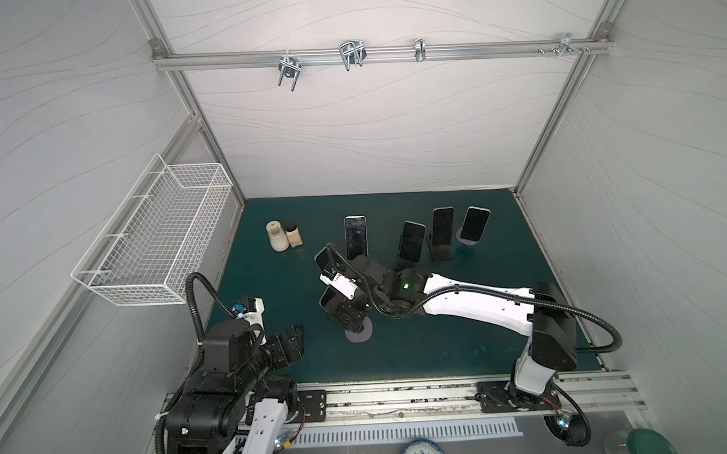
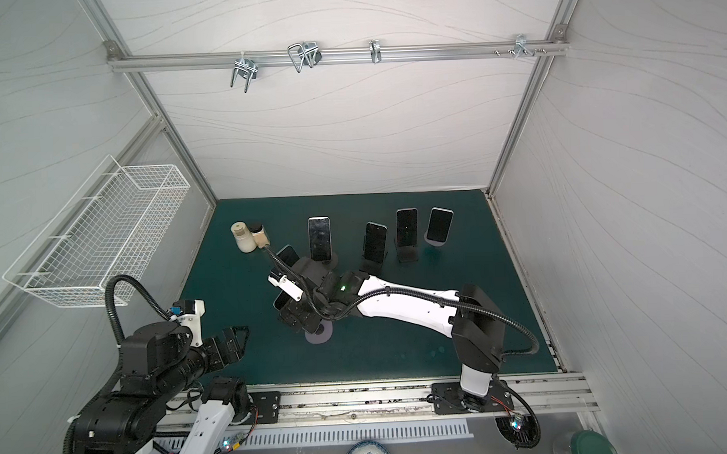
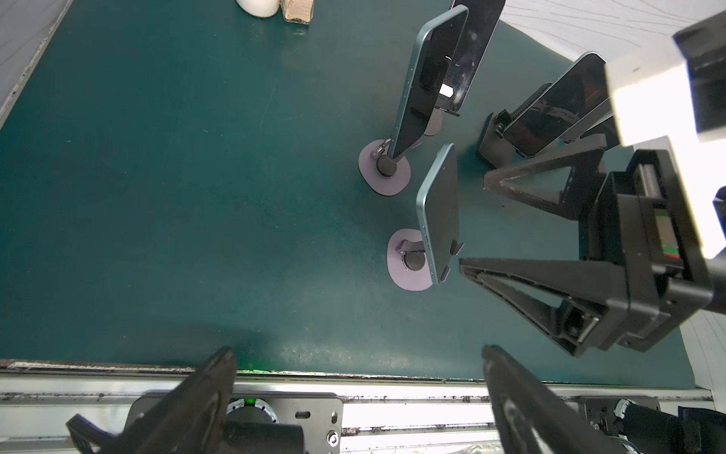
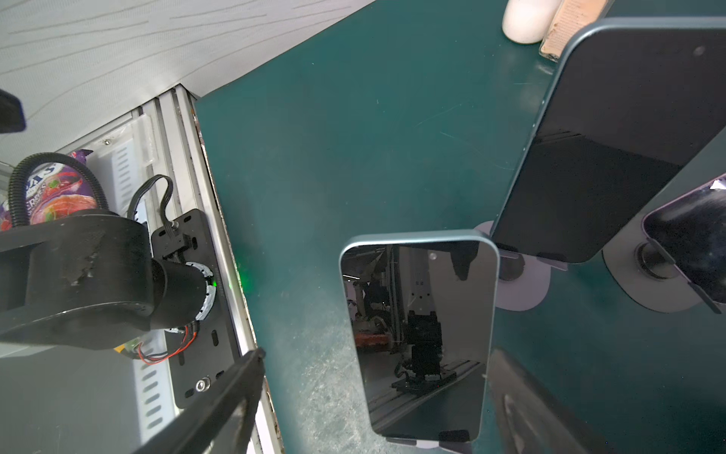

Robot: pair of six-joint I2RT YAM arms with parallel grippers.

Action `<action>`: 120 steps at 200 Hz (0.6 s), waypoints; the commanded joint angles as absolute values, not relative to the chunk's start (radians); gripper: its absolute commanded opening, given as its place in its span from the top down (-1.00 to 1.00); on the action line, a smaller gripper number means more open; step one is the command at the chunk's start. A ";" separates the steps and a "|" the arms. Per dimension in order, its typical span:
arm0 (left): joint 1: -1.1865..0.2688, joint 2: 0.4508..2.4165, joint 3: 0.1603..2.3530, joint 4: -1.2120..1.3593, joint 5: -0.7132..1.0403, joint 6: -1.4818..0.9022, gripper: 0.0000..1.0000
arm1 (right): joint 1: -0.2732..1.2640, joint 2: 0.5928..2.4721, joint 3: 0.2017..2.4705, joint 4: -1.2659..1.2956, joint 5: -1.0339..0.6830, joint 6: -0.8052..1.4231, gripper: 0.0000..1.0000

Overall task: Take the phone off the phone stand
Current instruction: 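Lower the open right gripper around the teal phone's top edge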

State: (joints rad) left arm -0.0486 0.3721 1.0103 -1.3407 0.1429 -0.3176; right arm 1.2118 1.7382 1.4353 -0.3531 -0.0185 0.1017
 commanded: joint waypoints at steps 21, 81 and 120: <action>-0.051 0.368 0.993 -1.318 0.158 -0.321 -0.98 | 1.222 1.766 1.472 -0.389 0.001 0.060 -0.81; -0.051 0.367 0.966 -1.298 0.173 -0.315 -0.98 | 1.225 1.790 1.481 -0.385 0.020 0.065 -0.81; -0.051 0.365 0.944 -1.272 0.226 -0.291 -0.98 | 1.234 1.808 1.510 -0.409 0.049 0.051 -0.82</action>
